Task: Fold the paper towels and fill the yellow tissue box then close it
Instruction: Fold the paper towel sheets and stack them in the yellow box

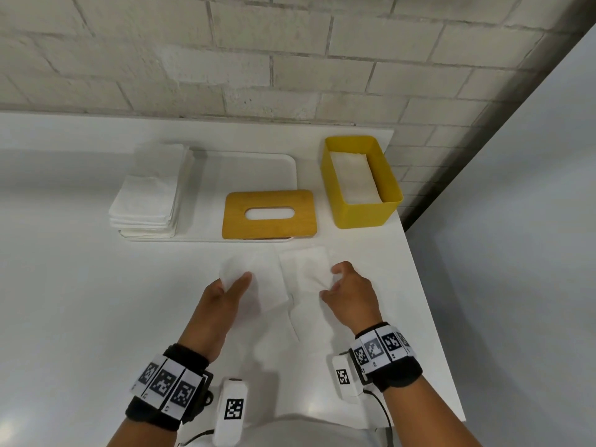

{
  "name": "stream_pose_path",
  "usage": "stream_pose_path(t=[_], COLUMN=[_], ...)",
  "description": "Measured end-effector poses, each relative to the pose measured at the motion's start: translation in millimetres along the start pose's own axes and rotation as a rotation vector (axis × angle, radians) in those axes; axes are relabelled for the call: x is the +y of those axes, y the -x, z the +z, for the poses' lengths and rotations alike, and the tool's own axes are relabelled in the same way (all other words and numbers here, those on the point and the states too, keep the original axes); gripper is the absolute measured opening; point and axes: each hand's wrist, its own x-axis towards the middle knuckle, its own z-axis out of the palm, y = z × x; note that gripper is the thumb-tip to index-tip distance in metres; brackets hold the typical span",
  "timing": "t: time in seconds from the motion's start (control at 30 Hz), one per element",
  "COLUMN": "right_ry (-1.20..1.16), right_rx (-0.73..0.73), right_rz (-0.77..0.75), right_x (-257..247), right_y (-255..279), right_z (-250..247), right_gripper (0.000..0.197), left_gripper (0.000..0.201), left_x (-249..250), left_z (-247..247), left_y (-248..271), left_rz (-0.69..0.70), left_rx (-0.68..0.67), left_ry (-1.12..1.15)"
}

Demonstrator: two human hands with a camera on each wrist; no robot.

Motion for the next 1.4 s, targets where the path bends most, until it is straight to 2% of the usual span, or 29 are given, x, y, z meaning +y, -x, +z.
stream_pose_path(t=[0.1, 0.2, 0.37, 0.47, 0.53, 0.6, 0.7, 0.8, 0.83, 0.9, 0.97, 1.07, 1.2, 1.33, 1.4], right_ry=[-0.031, -0.023, -0.059, -0.322, -0.539, -0.669, -0.799, -0.904, -0.915, -0.868, -0.767, -0.641, -0.598, -0.619, -0.626], right_rx=[-0.028, -0.023, -0.008, -0.014, -0.052, -0.076, -0.088, -0.196, -0.237, -0.280, -0.320, -0.367, -0.356, -0.326, -0.313], right_rz=[0.029, 0.012, -0.045, -0.032, -0.028, -0.090, -0.234, -0.396, -0.449, -0.514, -0.497, -0.450, -0.406, -0.379, -0.374], right_x=[-1, -3, -2, -3, -5, -11, -26, -42, -46, -51, -53, -49, -45, -44, -44], right_y=[-2, -2, 2, 6, 9, 16, 31, 47, 52, 59, 62, 63, 62, 62, 63], right_z=[-4, -2, 1, -10, -20, -30, -45, -56, -58, -57, -51, -39, -31, -28, -28], right_gripper=[0.036, 0.011, 0.012, 0.009, 0.015, 0.020, 0.016, 0.017, 0.018, 0.024, 0.032, 0.045, 0.053, 0.055, 0.054], left_gripper=[0.025, 0.025, 0.024, 0.023, 0.022, 0.023, 0.029, 0.044, 0.048, 0.042, 0.034, 0.035, 0.045, 0.058, 0.055], left_x=[0, -1, -1, 1, 2, 2, -1, -2, -1, 6, 8, 12, 20, 28, 29], left_z=[1, 1, 0, -1, -2, -2, -3, -3, -2, 1, 3, 5, 6, 10, 12], left_y=[0, -1, -1, 1, 1, 1, -4, -9, -10, -7, -6, -5, -2, 5, 9], left_rz=[-0.010, -0.017, -0.018, -0.017, -0.018, -0.028, -0.048, -0.079, -0.093, -0.103, -0.090, -0.052, -0.041, -0.053, -0.040], left_rx=[0.003, -0.003, -0.001, -0.017, -0.013, -0.010, -0.006, -0.033, -0.047, -0.065, -0.125, -0.181, -0.218, -0.337, -0.363], left_ry=[-0.013, -0.023, -0.023, -0.025, -0.022, -0.024, -0.028, -0.012, -0.002, 0.048, 0.095, 0.179, 0.300, 0.343, 0.337])
